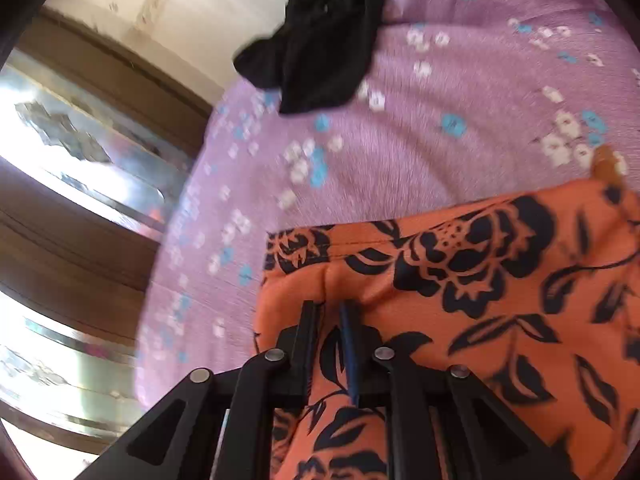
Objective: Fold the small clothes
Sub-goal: 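Grasp the folded blouse edge with the right tool and tuck it under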
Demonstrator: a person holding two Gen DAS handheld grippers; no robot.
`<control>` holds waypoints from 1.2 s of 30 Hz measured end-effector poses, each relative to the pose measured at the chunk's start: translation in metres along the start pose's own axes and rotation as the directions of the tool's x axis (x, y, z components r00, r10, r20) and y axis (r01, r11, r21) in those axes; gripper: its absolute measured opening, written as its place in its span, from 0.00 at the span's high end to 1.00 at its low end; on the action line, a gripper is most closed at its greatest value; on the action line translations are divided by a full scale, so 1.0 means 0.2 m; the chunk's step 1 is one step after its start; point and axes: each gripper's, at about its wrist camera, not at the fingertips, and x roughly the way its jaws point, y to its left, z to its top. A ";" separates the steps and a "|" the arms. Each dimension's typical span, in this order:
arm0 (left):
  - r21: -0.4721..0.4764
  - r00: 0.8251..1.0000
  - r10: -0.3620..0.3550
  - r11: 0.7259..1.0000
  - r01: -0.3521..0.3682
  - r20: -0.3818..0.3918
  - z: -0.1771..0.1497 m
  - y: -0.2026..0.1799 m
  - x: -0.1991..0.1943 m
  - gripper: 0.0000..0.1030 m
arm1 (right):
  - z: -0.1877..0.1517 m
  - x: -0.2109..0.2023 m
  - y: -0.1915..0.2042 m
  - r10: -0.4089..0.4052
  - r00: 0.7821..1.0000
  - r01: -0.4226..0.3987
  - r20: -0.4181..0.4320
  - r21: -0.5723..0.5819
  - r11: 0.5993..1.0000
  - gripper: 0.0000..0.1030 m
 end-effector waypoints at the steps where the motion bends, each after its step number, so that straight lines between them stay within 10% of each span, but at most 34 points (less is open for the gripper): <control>1: -0.002 1.000 -0.005 1.000 0.005 0.003 0.00 0.00 0.00 0.00 | 0.01 0.00 0.00 0.005 1.000 -0.005 0.015 -0.003 1.000 0.87; 11: -0.004 1.000 -0.017 1.000 0.017 0.002 0.00 0.01 0.01 0.00 | -0.17 -0.32 -0.03 0.050 0.995 -0.048 0.090 -0.029 0.998 0.85; 18: -0.018 1.000 -0.015 1.000 0.015 -0.003 0.00 0.02 0.01 0.00 | -0.48 -0.60 -0.10 -0.062 0.989 0.071 0.136 -0.059 0.996 0.85; 36: -0.002 1.000 -0.023 1.000 0.023 0.014 0.00 0.02 -0.04 0.00 | -1.05 -0.68 -0.37 0.032 0.986 -0.033 0.161 0.003 0.999 0.88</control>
